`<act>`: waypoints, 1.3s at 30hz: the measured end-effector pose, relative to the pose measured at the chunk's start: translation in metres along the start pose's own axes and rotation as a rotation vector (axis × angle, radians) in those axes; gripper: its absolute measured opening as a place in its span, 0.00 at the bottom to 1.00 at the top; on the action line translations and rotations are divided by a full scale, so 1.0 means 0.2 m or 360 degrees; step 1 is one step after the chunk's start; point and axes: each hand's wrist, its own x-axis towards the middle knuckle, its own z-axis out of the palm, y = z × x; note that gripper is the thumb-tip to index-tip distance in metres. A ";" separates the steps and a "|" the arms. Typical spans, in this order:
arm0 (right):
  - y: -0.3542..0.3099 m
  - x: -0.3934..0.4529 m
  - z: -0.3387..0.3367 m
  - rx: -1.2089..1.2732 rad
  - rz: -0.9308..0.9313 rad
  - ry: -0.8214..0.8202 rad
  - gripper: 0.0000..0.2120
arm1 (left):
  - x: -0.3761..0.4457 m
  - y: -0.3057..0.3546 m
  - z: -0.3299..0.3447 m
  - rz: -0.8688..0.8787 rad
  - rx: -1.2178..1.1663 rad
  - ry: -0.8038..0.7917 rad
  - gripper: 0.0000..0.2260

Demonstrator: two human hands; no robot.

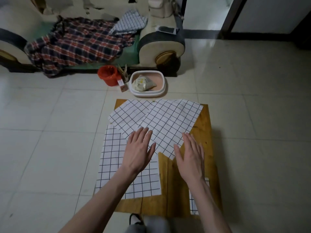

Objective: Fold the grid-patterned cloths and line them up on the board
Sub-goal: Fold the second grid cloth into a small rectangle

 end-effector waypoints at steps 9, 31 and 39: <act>0.15 0.29 0.27 -0.0027 0.0071 0.0044 0.33 | 0.32 -0.10 0.30 0.0081 -0.0052 -0.0015 0.23; 0.70 0.72 1.46 -0.0469 0.0116 -0.0005 0.32 | 0.58 -0.50 1.61 0.0282 0.0011 -0.0250 0.27; 0.76 0.62 1.50 -0.0558 0.0010 -0.0152 0.31 | 0.42 -0.51 1.52 0.0353 0.0053 -0.0220 0.21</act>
